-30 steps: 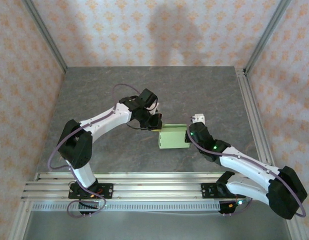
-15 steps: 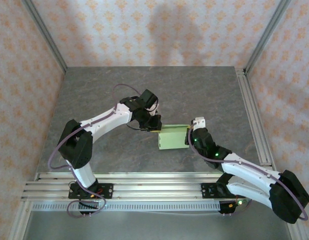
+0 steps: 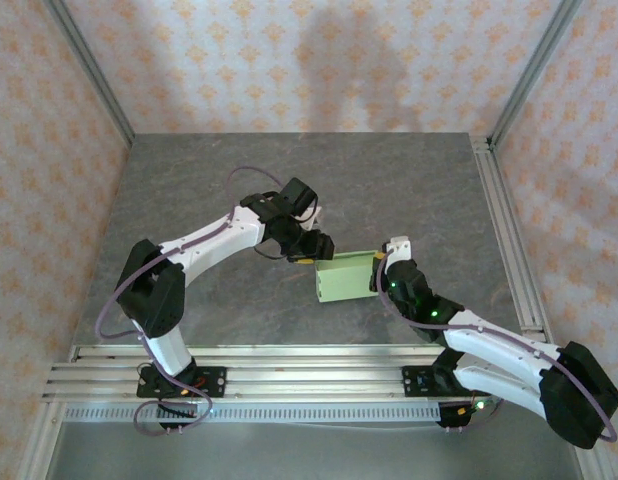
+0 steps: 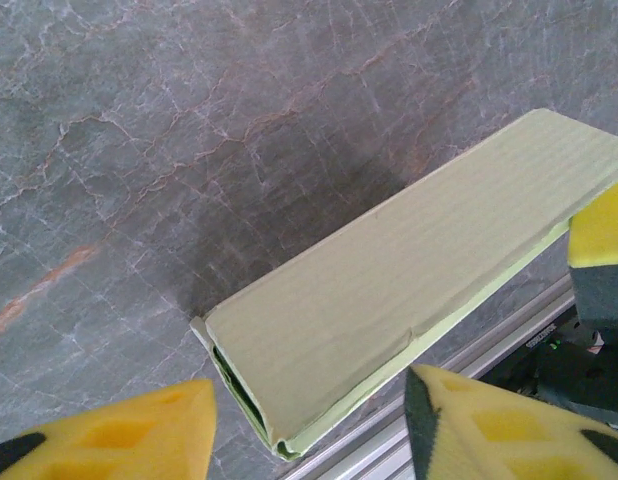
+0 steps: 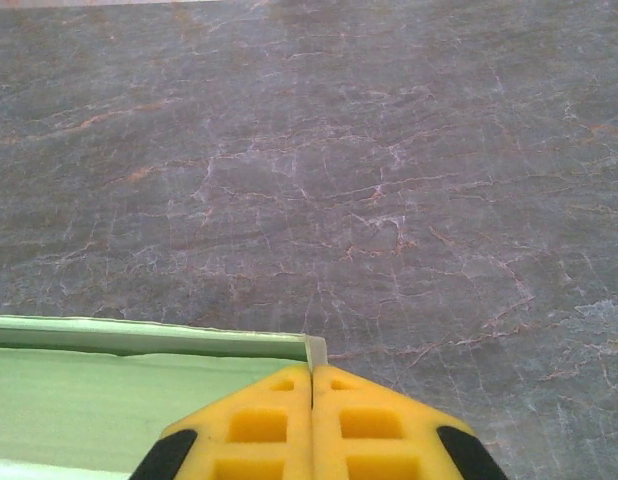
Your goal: Fold the paper box
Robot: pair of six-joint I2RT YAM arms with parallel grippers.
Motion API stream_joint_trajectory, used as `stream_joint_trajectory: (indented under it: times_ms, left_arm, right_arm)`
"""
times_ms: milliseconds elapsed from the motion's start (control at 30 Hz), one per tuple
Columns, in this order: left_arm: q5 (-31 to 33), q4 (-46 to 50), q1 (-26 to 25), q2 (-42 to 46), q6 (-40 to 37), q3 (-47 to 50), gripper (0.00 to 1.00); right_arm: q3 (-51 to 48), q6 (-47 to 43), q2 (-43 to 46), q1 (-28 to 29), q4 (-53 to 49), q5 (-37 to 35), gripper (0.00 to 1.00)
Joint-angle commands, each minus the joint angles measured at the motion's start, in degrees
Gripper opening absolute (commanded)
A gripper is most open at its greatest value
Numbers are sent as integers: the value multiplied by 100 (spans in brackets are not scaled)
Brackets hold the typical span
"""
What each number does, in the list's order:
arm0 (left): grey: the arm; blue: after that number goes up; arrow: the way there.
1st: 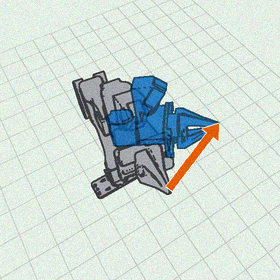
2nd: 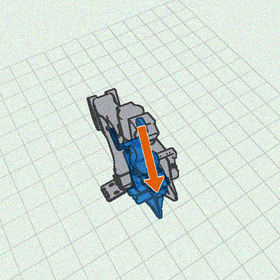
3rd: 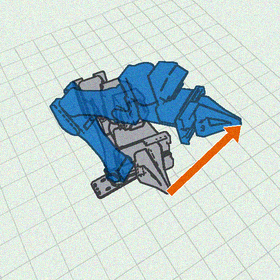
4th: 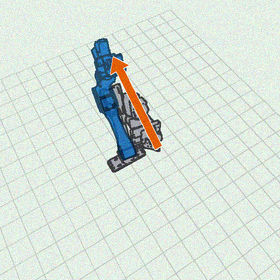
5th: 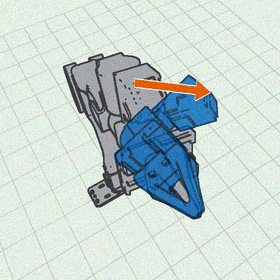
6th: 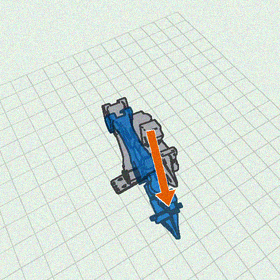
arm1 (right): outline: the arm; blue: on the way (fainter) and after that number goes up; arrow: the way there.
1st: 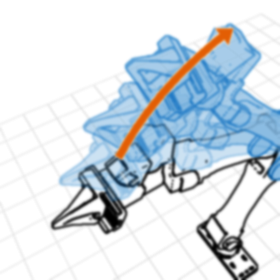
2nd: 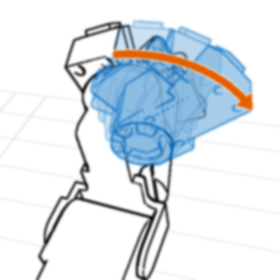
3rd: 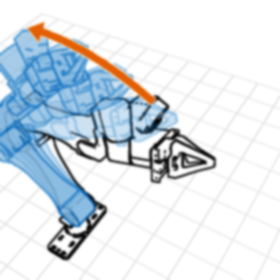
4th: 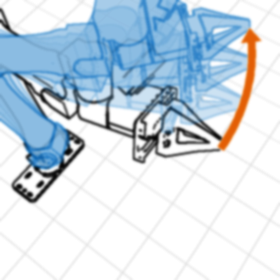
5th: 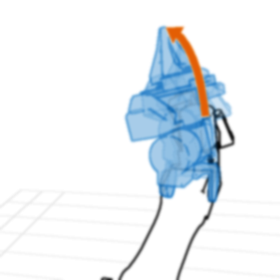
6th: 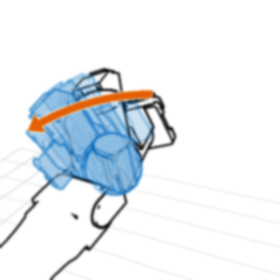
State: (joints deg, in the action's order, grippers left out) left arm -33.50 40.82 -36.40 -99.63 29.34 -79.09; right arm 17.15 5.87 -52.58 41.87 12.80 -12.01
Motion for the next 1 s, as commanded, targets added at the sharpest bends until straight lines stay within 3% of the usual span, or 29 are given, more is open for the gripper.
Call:
stream_joint_trajectory:
  times_ms: [0,267,300,500,700,967]
  left_arm:
    - [133,17,-44,160,-258,-147,59]
    - [268,-1387,-42,867,-1596,1041,70]
    - [306,-1535,-47,973,-1795,1201,83]
    - [37,-2412,94,1522,-2986,2136,91]
    - [-205,-2819,243,1534,-3921,2631,93]
    - [-1262,-2924,399,1086,-4694,2677,85]
  right_arm:
    - [-194,-50,10,50,-107,-11,2]
    - [-273,-2,-7,50,65,-46,3]
    - [-278,0,6,51,76,-47,2]
    - [-321,73,47,50,57,-28,3]
    - [-341,50,55,50,113,-4,2]
    - [-353,32,54,50,118,90,3]
